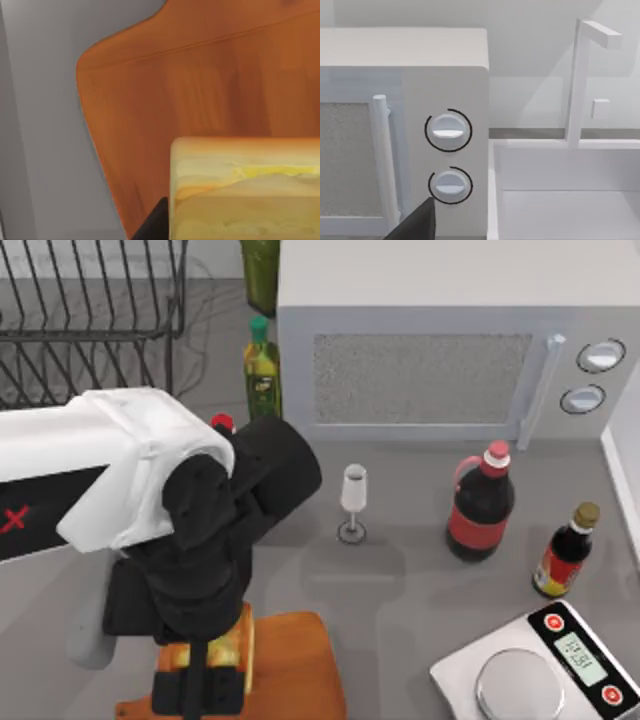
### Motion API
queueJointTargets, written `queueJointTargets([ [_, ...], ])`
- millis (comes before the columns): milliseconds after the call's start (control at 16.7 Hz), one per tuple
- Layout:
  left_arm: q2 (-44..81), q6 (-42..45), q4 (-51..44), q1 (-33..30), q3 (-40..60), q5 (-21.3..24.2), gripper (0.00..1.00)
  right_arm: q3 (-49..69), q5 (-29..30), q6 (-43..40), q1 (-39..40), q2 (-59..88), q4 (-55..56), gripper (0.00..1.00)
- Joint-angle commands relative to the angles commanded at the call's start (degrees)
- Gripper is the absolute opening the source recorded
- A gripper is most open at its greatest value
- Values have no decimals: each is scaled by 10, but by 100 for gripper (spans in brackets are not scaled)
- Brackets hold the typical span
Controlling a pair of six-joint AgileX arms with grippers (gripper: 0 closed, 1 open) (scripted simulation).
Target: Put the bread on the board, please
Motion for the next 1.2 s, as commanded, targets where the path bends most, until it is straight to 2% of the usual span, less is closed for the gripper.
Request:
queueJointTargets([
  [600,29,0,94,-3,-51,1,0,0,0,0,0,0,0,100],
  [960,38,0,106,-3,-62,0,0,0,0,0,0,0,0,100],
  [1200,38,0,106,-3,-62,0,30,0,0,0,0,0,0,100],
])
